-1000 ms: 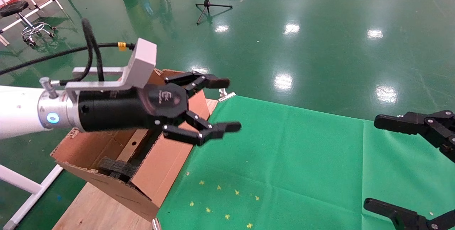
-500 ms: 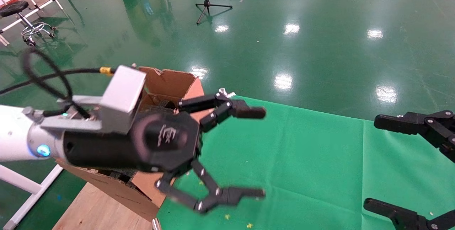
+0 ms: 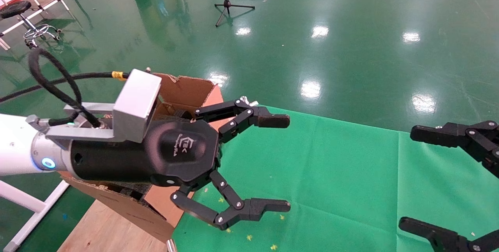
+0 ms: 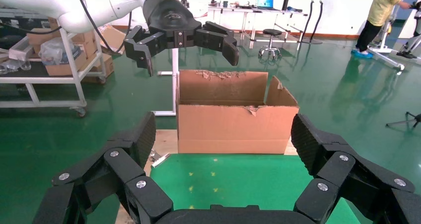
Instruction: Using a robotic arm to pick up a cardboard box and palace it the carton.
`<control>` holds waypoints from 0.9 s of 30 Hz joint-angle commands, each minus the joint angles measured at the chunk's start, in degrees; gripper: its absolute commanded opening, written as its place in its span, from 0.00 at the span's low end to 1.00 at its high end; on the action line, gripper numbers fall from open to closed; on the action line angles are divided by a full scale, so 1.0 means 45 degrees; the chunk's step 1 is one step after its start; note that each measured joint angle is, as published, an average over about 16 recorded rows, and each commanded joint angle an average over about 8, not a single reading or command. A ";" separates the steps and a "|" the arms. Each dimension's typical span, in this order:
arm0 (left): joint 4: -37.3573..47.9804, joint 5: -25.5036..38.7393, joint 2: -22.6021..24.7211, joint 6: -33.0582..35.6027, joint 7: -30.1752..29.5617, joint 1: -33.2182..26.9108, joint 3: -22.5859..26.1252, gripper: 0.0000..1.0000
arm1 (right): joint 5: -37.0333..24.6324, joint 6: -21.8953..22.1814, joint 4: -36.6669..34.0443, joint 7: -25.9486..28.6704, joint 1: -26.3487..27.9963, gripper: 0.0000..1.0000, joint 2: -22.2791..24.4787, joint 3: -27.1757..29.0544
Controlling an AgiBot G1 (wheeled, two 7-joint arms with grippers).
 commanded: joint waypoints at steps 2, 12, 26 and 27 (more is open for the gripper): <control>0.0033 0.0049 -0.0010 -0.0026 -0.0017 -0.0029 0.0017 1.00 | 0.0000 0.0000 0.0000 0.0000 0.0000 1.00 0.0000 0.0000; 0.0089 0.0126 -0.0022 -0.0068 -0.0044 -0.0075 0.0042 1.00 | 0.0000 -0.0002 0.0000 0.0000 0.0000 1.00 0.0000 0.0000; 0.0111 0.0164 -0.0034 -0.0085 -0.0056 -0.0097 0.0057 1.00 | 0.0000 -0.0002 0.0000 0.0001 0.0000 1.00 0.0000 0.0001; 0.0112 0.0165 -0.0034 -0.0086 -0.0057 -0.0098 0.0058 1.00 | 0.0000 -0.0002 0.0000 0.0001 0.0000 1.00 0.0000 0.0001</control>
